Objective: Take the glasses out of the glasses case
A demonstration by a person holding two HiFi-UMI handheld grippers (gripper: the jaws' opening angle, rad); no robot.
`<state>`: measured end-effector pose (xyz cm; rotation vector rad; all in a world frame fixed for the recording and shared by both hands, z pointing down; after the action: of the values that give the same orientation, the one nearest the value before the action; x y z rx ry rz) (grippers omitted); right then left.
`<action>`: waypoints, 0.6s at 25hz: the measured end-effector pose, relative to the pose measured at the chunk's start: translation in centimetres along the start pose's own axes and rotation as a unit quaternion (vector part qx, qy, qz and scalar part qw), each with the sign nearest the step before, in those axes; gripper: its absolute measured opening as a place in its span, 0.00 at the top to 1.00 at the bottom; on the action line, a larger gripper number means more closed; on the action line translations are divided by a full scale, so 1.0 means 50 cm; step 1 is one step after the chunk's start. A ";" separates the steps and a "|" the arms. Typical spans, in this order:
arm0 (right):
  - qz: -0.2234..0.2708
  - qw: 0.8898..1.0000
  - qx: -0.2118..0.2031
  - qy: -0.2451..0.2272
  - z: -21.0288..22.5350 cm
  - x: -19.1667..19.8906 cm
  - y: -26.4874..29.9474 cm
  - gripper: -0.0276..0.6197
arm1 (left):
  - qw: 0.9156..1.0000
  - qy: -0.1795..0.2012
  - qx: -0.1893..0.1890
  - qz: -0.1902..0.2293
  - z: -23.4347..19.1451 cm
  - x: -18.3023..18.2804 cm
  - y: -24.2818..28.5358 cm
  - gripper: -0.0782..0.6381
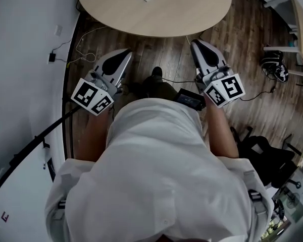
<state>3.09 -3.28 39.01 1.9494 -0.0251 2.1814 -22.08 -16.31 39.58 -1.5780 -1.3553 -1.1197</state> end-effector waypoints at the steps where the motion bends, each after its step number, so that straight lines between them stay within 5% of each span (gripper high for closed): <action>1: -0.004 1.000 0.000 0.000 -0.015 0.005 -0.006 0.92 | 1.000 -0.011 0.003 0.000 0.003 0.016 -0.015 0.88; 6: -0.029 1.000 -0.007 0.010 -0.062 0.044 -0.037 0.92 | 0.999 -0.037 -0.003 -0.010 0.024 0.076 -0.058 0.88; 15: -0.013 0.998 -0.061 0.017 -0.032 0.065 -0.099 0.92 | 0.999 -0.010 -0.039 -0.017 0.122 0.089 -0.043 0.88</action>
<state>2.04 2.26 41.35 1.8372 -0.1224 2.1422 -23.15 -8.84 41.82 -1.6325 -1.3704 -1.1932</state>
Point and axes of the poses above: the fingertips, and each gripper's own axes: y forward along the fingers, z to its right, x out of its underside, the point moved 7 cm from there along -y, backward along the fingers, and after that the axes turned 1 degree about -y, right-handed, at the moved point
